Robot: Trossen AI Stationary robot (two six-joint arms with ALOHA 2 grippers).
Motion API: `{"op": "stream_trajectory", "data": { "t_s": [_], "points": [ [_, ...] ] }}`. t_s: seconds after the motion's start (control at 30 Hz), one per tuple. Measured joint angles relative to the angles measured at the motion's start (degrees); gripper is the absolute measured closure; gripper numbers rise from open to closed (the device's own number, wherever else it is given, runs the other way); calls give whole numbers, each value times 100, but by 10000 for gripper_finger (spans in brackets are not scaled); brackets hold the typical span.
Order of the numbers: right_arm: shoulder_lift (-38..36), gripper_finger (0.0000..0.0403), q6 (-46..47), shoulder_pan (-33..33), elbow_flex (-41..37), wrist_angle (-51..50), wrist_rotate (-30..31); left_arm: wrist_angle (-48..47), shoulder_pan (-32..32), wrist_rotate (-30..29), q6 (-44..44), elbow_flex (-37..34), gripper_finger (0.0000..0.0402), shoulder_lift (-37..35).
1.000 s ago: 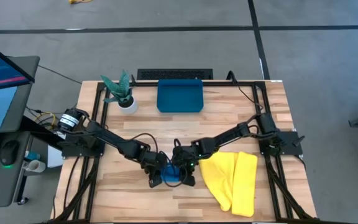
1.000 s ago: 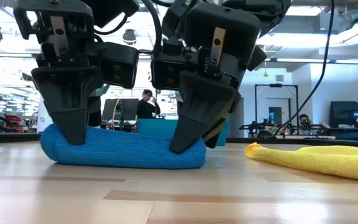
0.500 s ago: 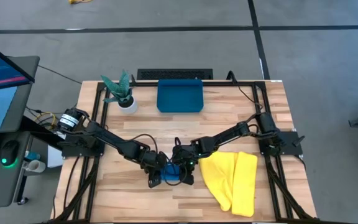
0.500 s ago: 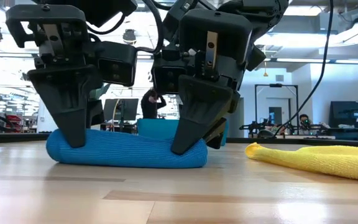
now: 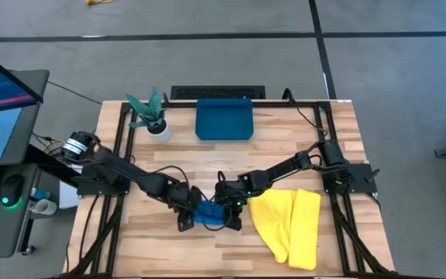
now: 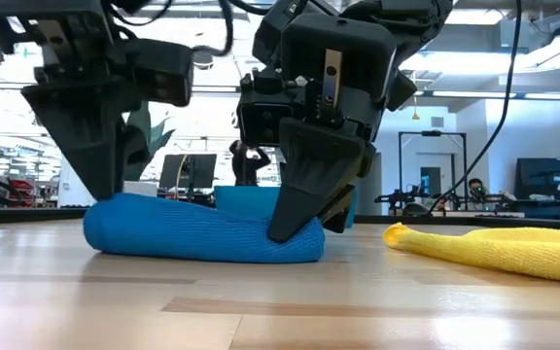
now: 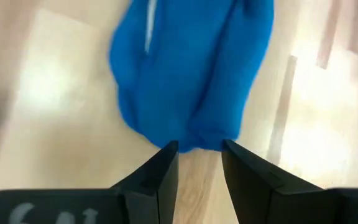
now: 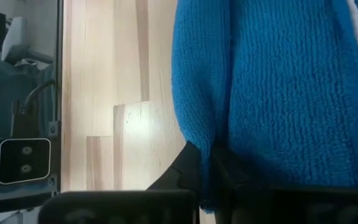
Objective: Roll microfiber towels into tight, uniform cylinder then place into a basket
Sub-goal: Roll the blue microfiber towel
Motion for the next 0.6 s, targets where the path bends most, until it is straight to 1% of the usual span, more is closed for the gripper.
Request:
{"op": "stream_trajectory", "data": {
  "t_s": [0.07, 0.17, 0.27, 0.4, 0.5, 0.6],
  "points": [
    [0, 377, -7, 0, 0, 6, 5, -77, -133, -341, 2, 0, 288, -135],
    [1, 370, -8, 0, 0, 13, 8, 132, -459, -732, 228, 2, 288, -247],
    [2, 367, -9, 0, -2, 29, 16, 517, -834, -922, 785, 2, 288, -247],
    [2, 375, -9, -2, -4, 48, 22, 1052, -1220, -1248, 1399, 13, 288, -87],
    [2, 376, -11, -2, -4, 52, 23, 1209, -1238, -1364, 1538, 13, 288, 93],
    [2, 368, -11, -2, -4, 53, 25, 1195, -1111, -1401, 1541, 13, 288, 297]
  ]
}}
